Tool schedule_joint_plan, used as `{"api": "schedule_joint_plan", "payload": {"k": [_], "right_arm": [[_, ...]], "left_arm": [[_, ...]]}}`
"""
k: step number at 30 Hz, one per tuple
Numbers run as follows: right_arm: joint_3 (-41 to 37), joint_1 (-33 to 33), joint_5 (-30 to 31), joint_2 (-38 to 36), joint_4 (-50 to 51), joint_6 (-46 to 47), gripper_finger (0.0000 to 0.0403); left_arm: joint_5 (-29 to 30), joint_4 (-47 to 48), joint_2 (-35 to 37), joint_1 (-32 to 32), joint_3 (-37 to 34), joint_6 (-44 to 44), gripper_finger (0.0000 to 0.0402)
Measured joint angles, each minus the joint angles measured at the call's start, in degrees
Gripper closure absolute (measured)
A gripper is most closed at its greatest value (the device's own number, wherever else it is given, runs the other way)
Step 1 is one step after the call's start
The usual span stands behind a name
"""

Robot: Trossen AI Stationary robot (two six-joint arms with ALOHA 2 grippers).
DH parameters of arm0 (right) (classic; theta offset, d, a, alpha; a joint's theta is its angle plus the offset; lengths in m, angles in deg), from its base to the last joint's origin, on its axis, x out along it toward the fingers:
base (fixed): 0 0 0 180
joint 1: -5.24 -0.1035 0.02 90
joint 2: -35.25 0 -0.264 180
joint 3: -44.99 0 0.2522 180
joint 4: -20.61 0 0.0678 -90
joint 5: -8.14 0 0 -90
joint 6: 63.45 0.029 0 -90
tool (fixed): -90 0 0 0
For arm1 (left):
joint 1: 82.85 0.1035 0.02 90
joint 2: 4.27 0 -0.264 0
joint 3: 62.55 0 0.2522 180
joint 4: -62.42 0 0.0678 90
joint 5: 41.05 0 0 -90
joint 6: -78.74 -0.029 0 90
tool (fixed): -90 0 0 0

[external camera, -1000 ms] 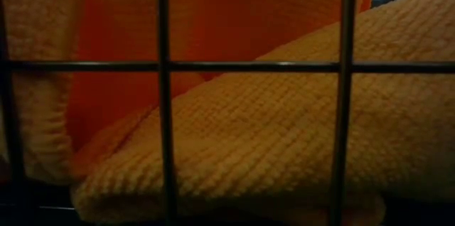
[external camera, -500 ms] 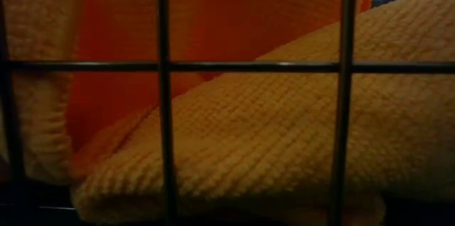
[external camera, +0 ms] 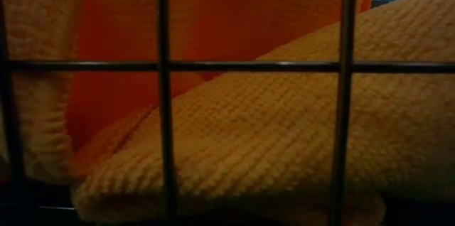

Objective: Sort microfiber towel by color & place in baskets
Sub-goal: Put the blue microfiber towel into the orange bin

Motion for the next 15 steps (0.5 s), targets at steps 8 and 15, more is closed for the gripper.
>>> {"api": "schedule_joint_plan", "payload": {"k": [8,15], "right_arm": [[10.5,6.26,2.28,-0.02,-0.85,-12.2,0.0399],[13.75,10.6,-0.66,-0.04,-7.25,-20.94,0.04]], "left_arm": [[-0.03,-10.56,0.0,0.25,0.0,-11.02,0.0284],[-0.01,-12.21,-1.21,3.85,0.02,-11.39,0.0224]]}}
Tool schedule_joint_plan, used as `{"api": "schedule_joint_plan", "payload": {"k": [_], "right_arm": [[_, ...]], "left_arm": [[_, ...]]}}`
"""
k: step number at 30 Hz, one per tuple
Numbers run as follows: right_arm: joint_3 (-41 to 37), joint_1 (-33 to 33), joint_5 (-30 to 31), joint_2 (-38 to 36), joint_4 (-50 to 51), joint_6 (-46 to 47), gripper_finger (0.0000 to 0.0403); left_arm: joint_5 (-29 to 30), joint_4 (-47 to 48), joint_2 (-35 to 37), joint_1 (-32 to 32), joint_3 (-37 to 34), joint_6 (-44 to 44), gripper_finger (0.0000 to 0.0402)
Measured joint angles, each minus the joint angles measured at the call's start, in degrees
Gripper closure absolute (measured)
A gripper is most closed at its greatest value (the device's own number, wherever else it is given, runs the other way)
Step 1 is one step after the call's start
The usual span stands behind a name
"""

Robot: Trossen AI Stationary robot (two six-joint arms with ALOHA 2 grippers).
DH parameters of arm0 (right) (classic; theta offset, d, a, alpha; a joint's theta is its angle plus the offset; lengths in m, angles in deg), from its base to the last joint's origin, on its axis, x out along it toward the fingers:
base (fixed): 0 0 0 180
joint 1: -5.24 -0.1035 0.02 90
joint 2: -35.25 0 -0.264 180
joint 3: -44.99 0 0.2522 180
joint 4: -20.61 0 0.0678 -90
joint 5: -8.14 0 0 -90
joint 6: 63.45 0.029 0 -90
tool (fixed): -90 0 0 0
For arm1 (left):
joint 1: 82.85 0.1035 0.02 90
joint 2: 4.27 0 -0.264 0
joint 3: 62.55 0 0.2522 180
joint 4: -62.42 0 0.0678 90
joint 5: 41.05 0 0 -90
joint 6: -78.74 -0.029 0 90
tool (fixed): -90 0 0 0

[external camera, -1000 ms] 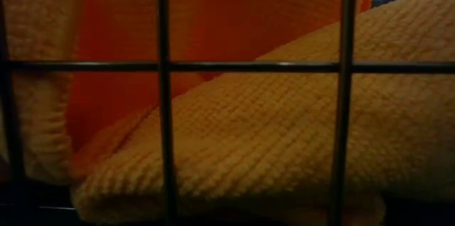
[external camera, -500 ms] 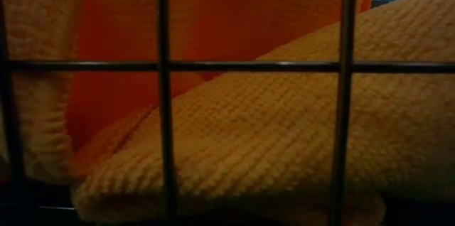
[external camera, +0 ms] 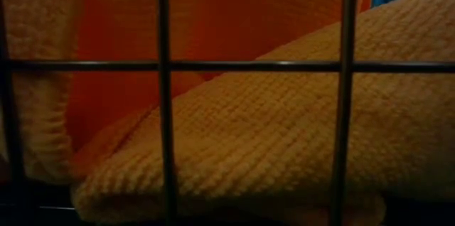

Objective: Sort microfiber towel by color & place in baskets
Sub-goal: Put the blue microfiber towel into the orange bin

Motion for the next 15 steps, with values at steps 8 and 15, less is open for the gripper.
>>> {"api": "schedule_joint_plan", "payload": {"k": [8,15], "right_arm": [[0.07,2.99,-3.35,0.02,-9.75,-6.81,0.0401],[0.05,2.85,-3.37,0.04,-10.35,-8.43,0.0402]], "left_arm": [[-0.65,-11.07,-7.11,4.25,0.0,-6.34,0.0168],[-0.81,-25.54,-15.44,6.36,0.0,-12.97,0.0165]]}}
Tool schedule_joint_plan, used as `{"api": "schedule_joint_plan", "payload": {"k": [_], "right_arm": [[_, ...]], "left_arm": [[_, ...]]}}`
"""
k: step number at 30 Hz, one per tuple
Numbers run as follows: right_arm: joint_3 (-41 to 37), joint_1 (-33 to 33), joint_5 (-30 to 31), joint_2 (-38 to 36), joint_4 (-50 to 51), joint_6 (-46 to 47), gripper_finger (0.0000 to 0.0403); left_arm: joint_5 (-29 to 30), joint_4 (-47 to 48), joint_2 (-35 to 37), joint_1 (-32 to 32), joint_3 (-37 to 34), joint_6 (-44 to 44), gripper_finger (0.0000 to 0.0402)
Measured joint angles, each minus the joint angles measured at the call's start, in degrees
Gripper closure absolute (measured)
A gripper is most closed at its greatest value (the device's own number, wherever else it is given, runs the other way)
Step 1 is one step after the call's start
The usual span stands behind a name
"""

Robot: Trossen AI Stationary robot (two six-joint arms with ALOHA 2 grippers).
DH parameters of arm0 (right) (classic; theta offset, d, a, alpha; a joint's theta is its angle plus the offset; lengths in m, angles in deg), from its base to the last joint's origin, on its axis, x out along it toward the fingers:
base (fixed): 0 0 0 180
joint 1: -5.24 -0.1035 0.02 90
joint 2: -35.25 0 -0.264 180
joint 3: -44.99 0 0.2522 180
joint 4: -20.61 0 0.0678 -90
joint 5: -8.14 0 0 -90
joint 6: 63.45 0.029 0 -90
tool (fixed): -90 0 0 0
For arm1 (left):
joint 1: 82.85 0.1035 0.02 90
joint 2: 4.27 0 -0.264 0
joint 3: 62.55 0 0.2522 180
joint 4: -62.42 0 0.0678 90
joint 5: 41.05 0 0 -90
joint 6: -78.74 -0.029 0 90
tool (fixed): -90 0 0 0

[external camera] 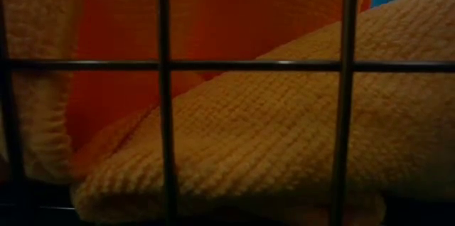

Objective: Sort microfiber towel by color & place in baskets
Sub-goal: Put the blue microfiber towel into the orange bin

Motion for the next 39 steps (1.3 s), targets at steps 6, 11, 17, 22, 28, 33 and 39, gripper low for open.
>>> {"api": "schedule_joint_plan", "payload": {"k": [6,11,17,22,28,33,39], "right_arm": [[0.0,-0.01,0.0,0.0,0.0,-0.02,0.0402],[0.0,-0.01,0.88,0.23,-0.7,-0.1,0.0402],[-0.02,-0.01,2.61,0.44,-2.36,-2.63,0.0402],[-0.02,-0.01,3.06,0.44,-2.25,-2.71,0.0402],[-0.02,-0.01,3.06,0.44,-1.53,-2.66,0.0395],[-0.02,-0.01,3.06,0.44,-1.58,-2.32,0.0372],[-0.02,-0.01,3.12,0.28,-0.1,0.49,0.0318]], "left_arm": [[-4.86,-10.86,-6.25,1.5,0.0,-1.05,0.0164],[-9.0,-18.6,-10.68,2.29,0.0,-1.05,0.0164],[-8.96,-23.92,-13.12,2.86,0.0,-1.09,0.018],[-8.94,-24.7,-13.12,3.4,0.0,-1.75,0.0246],[-8.98,-25.12,-13.09,3.44,0.0,-1.97,0.0352],[-8.95,-25.01,-13.09,3.46,0.0,-1.97,0.0393],[-8.93,-24.9,-13.09,3.44,0.0,-1.95,0.0398]]}}
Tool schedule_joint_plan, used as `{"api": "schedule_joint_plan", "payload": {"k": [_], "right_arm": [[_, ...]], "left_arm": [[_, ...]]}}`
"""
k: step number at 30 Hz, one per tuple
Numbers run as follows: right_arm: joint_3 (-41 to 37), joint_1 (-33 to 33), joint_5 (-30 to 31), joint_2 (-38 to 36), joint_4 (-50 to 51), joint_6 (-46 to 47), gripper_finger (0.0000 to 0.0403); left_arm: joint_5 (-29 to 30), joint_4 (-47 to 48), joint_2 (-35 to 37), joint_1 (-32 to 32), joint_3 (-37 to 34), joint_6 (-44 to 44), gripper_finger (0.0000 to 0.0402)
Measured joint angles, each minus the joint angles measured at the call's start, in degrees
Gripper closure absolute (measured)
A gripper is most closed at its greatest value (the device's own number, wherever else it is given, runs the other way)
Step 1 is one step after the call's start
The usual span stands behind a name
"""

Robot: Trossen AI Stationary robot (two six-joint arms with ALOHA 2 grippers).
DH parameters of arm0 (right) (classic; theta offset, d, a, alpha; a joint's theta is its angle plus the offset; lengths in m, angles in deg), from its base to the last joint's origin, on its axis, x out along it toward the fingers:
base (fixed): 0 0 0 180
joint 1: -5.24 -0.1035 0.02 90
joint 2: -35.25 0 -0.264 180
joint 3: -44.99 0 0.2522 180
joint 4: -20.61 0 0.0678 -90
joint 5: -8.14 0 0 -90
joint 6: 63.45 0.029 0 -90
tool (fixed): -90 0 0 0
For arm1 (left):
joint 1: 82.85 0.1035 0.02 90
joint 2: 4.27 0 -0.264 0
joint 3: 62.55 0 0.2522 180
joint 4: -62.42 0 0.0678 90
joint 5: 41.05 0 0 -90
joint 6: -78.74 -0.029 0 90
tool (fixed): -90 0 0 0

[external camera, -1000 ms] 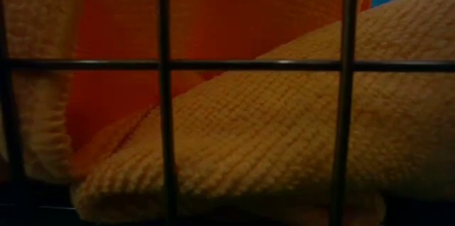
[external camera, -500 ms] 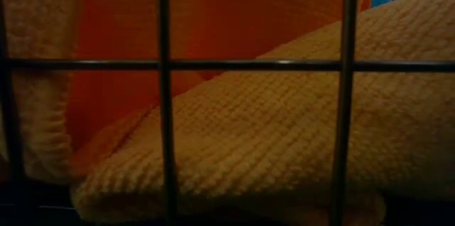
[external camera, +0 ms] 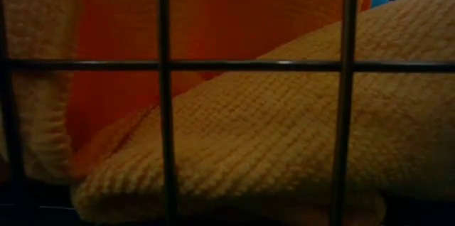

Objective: Sort microfiber towel by color & place in baskets
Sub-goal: Put the blue microfiber towel into the orange bin

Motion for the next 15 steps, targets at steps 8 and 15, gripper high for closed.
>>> {"api": "schedule_joint_plan", "payload": {"k": [8,15], "right_arm": [[0.0,0.0,-0.41,-0.25,18.03,11.01,0.022],[-4.61,0.0,-0.01,0.27,34.53,25.03,0.0199]], "left_arm": [[0.22,0.0,0.0,0.0,0.0,0.02,0.0399],[0.74,-1.93,0.0,0.0,0.0,0.02,0.0401]]}}
